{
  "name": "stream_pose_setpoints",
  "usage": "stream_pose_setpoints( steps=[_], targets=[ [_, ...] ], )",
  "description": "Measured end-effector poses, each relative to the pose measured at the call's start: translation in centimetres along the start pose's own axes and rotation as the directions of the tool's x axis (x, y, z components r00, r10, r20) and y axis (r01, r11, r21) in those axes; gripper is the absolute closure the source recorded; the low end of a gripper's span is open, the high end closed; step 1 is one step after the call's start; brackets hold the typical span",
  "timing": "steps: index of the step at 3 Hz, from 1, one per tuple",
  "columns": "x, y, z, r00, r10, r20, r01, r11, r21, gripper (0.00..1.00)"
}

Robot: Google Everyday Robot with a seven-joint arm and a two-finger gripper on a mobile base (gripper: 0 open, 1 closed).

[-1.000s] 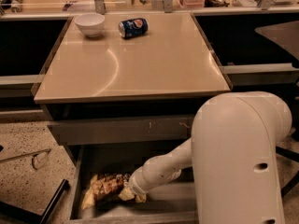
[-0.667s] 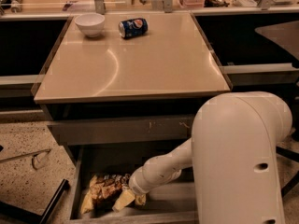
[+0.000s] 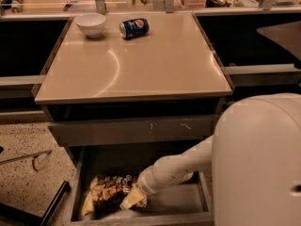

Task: Place brown chip bag into middle drawer

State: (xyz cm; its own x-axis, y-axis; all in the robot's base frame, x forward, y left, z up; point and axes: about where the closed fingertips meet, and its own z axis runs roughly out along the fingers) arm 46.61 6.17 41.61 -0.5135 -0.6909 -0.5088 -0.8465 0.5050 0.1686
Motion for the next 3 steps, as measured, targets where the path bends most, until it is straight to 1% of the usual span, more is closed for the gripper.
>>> stream_pose_setpoints(
  steps=[1, 2, 3],
  targets=[
    [1.3, -2.0, -6.2, 0.996, 0.09, -0.005, -0.089, 0.9913, 0.097, 0.0],
    [3.3, -4.2, -13.2, 0.985, 0.173, 0.002, -0.169, 0.9593, 0.226, 0.0],
    [4.9, -4.9, -18.7, 0.979, 0.206, -0.003, -0.194, 0.9277, 0.319, 0.0]
  ],
)
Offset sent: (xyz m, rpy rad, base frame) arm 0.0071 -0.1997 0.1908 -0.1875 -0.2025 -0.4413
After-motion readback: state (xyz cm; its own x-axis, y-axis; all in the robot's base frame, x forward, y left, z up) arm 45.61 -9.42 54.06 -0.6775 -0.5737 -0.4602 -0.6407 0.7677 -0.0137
